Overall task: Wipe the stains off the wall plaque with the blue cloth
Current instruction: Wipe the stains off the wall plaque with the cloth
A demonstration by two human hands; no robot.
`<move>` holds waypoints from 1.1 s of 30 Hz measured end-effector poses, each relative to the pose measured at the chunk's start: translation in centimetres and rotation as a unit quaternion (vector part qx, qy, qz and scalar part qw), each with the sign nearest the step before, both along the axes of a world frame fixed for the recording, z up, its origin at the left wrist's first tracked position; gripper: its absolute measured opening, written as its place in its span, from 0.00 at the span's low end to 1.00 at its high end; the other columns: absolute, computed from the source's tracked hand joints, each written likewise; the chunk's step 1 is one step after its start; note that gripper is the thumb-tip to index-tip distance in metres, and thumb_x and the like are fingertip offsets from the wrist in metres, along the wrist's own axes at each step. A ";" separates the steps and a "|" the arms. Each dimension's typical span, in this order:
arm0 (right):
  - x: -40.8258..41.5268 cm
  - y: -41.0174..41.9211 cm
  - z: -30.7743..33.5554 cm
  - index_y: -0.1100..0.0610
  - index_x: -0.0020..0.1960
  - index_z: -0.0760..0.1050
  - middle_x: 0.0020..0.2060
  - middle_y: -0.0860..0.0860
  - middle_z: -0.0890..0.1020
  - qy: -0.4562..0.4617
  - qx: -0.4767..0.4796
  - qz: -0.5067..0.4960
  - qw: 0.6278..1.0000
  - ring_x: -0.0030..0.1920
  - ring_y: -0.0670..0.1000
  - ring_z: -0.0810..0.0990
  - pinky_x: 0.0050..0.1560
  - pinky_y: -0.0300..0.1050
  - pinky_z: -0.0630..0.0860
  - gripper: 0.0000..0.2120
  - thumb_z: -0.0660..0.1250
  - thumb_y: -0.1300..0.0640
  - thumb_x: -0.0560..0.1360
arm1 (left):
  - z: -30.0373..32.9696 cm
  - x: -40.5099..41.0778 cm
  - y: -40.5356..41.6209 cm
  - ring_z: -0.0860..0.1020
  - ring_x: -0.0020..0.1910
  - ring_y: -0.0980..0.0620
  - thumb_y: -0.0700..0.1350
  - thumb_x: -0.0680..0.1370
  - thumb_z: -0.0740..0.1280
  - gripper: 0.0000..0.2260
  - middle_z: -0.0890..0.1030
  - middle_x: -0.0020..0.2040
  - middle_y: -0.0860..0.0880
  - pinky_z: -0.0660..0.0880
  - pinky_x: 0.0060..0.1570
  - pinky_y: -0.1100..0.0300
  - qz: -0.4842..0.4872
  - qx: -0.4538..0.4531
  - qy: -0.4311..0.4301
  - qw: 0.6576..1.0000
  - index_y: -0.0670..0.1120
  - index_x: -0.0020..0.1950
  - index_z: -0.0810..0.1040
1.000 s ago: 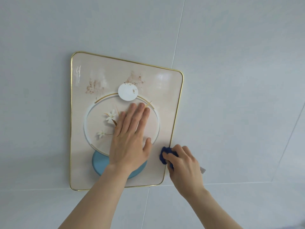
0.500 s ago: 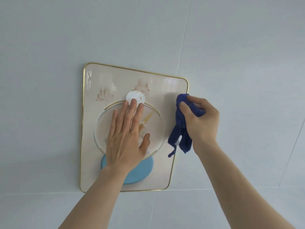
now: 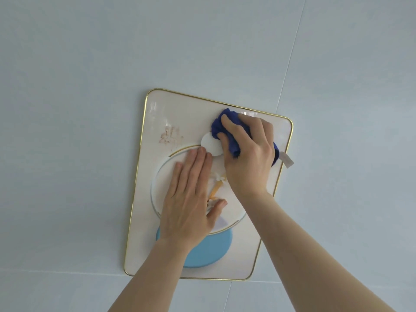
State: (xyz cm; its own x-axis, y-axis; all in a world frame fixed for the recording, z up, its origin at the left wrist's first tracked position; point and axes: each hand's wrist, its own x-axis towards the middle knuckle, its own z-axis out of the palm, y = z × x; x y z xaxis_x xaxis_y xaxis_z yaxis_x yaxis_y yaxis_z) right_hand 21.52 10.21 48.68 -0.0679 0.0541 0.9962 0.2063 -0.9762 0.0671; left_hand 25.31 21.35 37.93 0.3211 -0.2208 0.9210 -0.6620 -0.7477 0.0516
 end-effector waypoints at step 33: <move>-0.8 -1.1 -1.0 0.57 0.54 0.86 0.53 0.55 0.84 0.001 -0.009 -0.060 0.998 0.53 0.59 0.77 0.48 0.56 0.76 0.12 0.73 0.69 0.74 | -0.8 1.4 -0.2 0.48 0.85 0.48 0.67 0.78 0.64 0.45 0.52 0.85 0.46 0.52 0.83 0.46 -0.018 -0.023 -0.036 0.999 0.43 0.84 0.51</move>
